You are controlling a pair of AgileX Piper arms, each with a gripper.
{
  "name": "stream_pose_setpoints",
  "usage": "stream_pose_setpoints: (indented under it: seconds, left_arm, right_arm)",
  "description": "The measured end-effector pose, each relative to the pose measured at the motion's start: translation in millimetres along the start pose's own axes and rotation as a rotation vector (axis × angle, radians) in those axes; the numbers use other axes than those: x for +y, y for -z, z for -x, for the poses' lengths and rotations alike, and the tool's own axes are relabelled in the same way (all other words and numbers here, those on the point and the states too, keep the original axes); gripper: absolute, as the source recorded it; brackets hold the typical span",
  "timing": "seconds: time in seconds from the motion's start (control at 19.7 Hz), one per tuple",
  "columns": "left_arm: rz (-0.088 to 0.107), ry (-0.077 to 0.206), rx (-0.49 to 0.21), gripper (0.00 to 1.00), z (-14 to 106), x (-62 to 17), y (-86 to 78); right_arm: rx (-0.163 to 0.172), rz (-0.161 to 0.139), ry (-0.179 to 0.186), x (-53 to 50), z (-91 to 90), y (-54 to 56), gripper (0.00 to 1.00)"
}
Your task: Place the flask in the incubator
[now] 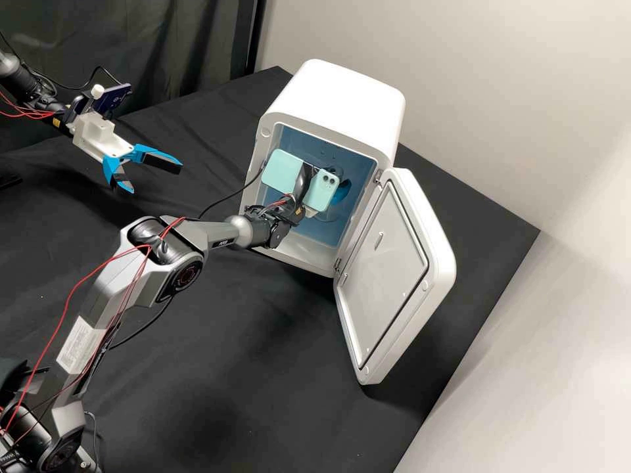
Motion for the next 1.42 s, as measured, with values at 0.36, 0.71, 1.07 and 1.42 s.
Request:
stream_pose_setpoints:
  seconds: [0.36,0.71,1.07,1.42]
  left_arm:
    - [0.003,-0.010,0.025,1.00,4.6,1.6,5.2]
    - [0.002,-0.008,0.023,1.00,4.6,1.4,5.0]
    - [0.002,-0.008,0.023,1.00,4.6,1.4,5.0]
    - [0.000,-0.007,0.022,1.00,4.4,1.6,4.5]
  right_arm:
    - [0.014,0.001,0.016,-5.5,-5.6,6.2,0.00]
    - [0.002,-0.024,0.039,-21.1,-11.4,-3.3,0.00]
    - [-0.018,-0.055,0.055,-38.0,-11.1,-15.2,0.00]
    - [-0.024,-0.066,0.064,-50.3,-12.6,-25.3,0.00]
